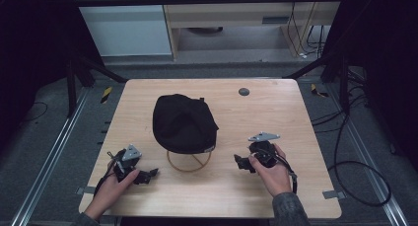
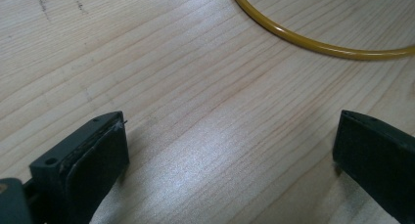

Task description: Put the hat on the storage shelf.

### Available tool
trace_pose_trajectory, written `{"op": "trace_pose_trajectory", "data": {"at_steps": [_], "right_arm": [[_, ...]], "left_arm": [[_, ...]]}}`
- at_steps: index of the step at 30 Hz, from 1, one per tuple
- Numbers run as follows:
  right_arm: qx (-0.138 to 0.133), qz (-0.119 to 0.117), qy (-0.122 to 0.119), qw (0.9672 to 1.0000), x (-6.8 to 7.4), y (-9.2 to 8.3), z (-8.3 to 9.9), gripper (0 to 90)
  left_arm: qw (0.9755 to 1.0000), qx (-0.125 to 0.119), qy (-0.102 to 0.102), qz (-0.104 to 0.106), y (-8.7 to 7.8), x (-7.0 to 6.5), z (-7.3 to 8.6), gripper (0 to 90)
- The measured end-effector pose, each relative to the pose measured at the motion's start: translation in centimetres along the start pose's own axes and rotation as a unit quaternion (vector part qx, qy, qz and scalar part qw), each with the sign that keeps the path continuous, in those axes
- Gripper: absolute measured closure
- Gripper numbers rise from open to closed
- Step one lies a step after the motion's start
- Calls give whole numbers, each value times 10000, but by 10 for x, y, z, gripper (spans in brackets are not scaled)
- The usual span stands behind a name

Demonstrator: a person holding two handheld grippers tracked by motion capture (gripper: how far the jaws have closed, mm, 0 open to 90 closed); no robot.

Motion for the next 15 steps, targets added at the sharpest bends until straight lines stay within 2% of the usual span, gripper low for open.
{"op": "trace_pose_trajectory", "data": {"at_steps": [2, 7, 10, 15], "right_arm": [[-4, 64, 12, 10000, -1, 7, 0, 122], [-19, 26, 208, 9998, -2, 20, 2, 122], [33, 114, 175, 9998, -4, 26, 3, 120], [99, 83, 224, 9997, -4, 32, 5, 121]], "left_arm": [[10000, 0, -1, 2, 0, 0, 0, 0], [10000, -1, 0, 1, 0, 0, 0, 0], [10000, -1, 1, 1, 0, 0, 0, 0], [10000, 0, -1, 1, 0, 0, 0, 0]]}}
Point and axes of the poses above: each handheld gripper's, and its own axes: y roughly forward along the jaws, z roughly out of its underside, x roughly to its left, the point moved 3 cm from there along y, roughly forward along the jaws, and after that the axes turned 14 degrees about x, right-handed, at the moved point
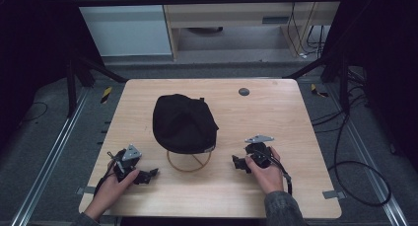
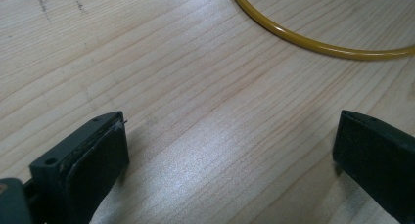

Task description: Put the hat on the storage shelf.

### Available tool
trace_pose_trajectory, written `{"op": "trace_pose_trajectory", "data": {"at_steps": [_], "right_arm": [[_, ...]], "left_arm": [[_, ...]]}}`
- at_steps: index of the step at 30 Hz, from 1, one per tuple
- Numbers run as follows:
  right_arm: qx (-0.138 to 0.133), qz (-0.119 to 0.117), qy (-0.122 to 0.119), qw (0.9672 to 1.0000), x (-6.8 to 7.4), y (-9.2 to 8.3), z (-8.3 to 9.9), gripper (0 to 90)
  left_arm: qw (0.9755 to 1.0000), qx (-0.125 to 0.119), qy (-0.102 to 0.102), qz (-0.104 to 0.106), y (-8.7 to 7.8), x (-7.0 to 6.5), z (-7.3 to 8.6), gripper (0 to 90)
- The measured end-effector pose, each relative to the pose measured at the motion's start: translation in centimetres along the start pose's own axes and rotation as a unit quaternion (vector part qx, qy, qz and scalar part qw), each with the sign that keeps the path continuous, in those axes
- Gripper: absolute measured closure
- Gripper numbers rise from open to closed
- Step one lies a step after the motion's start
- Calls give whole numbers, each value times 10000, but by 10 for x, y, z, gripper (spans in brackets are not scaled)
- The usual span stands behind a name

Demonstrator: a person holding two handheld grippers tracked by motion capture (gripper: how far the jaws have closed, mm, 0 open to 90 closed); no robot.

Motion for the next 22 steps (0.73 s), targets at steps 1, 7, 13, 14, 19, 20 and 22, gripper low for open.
{"op": "trace_pose_trajectory", "data": {"at_steps": [1, 7, 13, 14, 19, 20, 22], "right_arm": [[26, 38, -2, 10000, -1, 2, 2, 121], [49, 129, 7, 9999, 0, 11, 9, 113], [-239, 398, -149, 9988, 4, 18, 12, 60], [-239, 408, -151, 9988, 4, 18, 12, 60], [-240, 410, -153, 9988, 4, 18, 13, 59], [-239, 414, -162, 9987, 4, 18, 12, 59], [-235, 427, -137, 9987, 5, 19, 12, 49]], "left_arm": [[10000, 0, 1, 0, 0, 0, 0, 0], [10000, 0, 0, 0, 0, 0, 0, 0], [10000, 0, 2, 2, 0, 0, 0, 0], [10000, 2, 4, 2, 0, 0, 0, 0], [10000, 3, 7, 5, 0, 0, -1, 0], [10000, 2, 8, 11, 0, 0, -1, 0], [10000, -5, 5, 10, 0, 0, -1, 0]]}}
Point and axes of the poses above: each handheld gripper's, and its own axes: y roughly forward along the jaws, z roughly out of its underside, x roughly to its left, the point moved 3 cm from there along y, roughly forward along the jaws, and after that the axes turned 14 degrees about x, right-handed, at the moved point
